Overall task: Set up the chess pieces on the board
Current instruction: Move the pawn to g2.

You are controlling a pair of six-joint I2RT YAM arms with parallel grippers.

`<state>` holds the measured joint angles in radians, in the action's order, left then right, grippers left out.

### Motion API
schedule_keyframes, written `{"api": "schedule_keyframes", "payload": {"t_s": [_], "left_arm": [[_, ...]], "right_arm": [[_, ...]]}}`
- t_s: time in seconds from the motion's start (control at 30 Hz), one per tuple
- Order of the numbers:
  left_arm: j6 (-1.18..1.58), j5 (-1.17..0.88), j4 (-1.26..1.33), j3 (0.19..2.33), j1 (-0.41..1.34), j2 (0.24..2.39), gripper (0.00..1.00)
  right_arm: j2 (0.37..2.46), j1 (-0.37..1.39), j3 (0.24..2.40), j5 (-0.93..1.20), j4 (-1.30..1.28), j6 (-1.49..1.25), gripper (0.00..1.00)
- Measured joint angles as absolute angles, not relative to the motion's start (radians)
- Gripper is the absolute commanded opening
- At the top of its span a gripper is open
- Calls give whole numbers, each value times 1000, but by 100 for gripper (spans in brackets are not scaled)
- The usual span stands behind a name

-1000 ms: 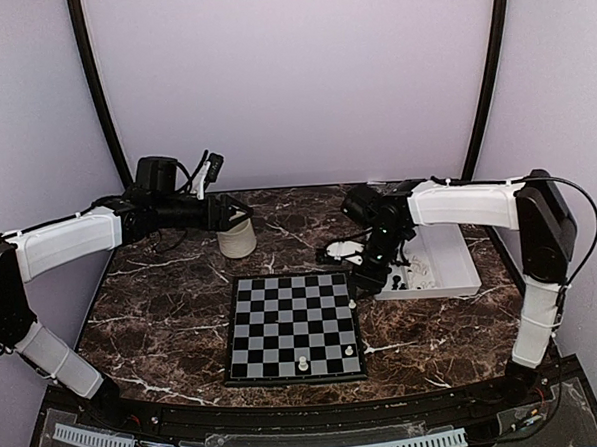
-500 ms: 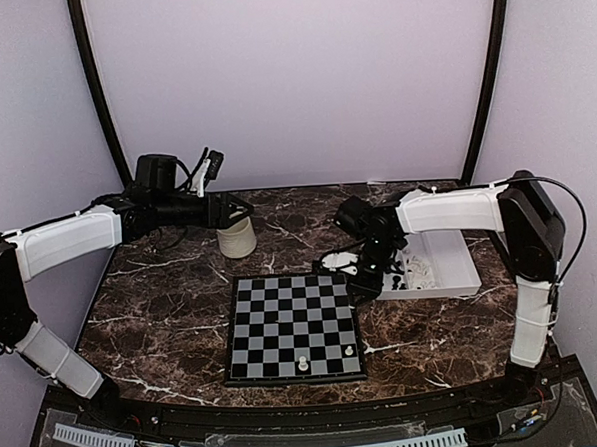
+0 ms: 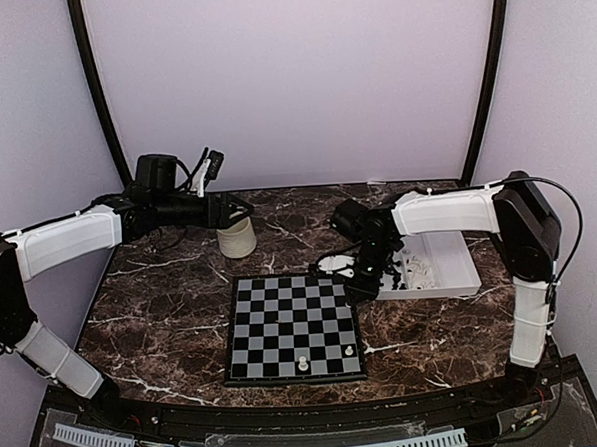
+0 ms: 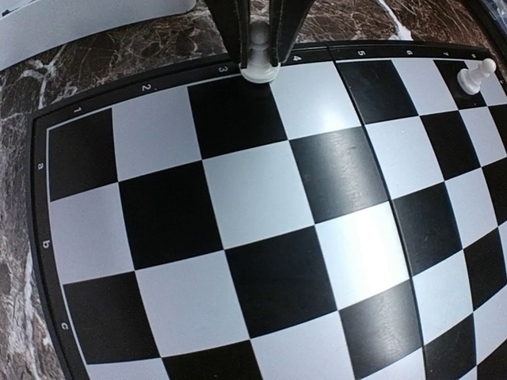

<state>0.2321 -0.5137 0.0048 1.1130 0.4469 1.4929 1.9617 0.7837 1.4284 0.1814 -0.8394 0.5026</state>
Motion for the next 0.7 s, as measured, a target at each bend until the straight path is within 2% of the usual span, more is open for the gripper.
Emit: {"api": "schedule_keyframes", "payload": {"t_s": [0.7], "left_arm": [[232,-516,-3,1114,447,1498,73]], "right_arm": [[1945,1003,1441,214,-899,537,0]]}}
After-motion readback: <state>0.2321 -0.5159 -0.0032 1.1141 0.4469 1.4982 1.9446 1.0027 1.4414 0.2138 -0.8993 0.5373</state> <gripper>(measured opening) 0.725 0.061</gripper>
